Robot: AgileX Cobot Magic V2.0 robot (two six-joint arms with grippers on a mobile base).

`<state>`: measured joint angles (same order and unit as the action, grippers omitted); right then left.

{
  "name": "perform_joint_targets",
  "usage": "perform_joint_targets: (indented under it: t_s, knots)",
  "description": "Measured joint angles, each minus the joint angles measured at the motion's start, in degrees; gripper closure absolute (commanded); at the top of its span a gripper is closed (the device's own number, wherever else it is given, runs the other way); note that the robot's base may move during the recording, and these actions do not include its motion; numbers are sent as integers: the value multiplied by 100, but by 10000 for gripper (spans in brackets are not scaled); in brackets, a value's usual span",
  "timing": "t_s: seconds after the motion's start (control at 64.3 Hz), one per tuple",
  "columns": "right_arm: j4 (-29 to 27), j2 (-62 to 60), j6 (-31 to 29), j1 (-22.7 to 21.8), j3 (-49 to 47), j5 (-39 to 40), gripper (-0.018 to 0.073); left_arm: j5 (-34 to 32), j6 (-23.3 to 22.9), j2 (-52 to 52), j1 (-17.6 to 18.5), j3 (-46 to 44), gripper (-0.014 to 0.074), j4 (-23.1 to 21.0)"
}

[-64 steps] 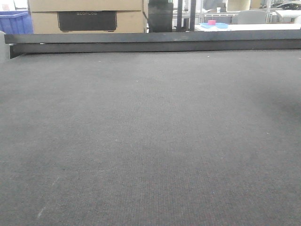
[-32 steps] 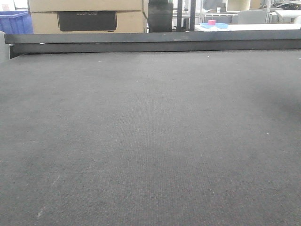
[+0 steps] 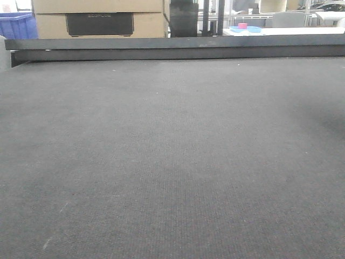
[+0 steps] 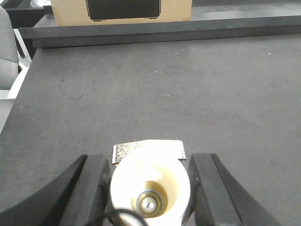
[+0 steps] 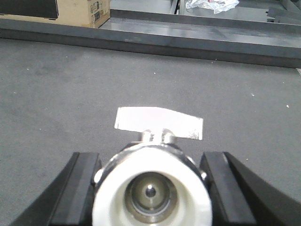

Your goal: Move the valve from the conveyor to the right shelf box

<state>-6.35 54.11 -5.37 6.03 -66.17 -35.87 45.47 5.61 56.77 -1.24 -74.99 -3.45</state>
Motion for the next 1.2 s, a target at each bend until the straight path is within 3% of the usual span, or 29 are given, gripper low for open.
perform_joint_targets:
  t_s: [1.197]
  knots:
    - [-36,0,0,0,0,21,713,-217,-9,0,0,0,707,26]
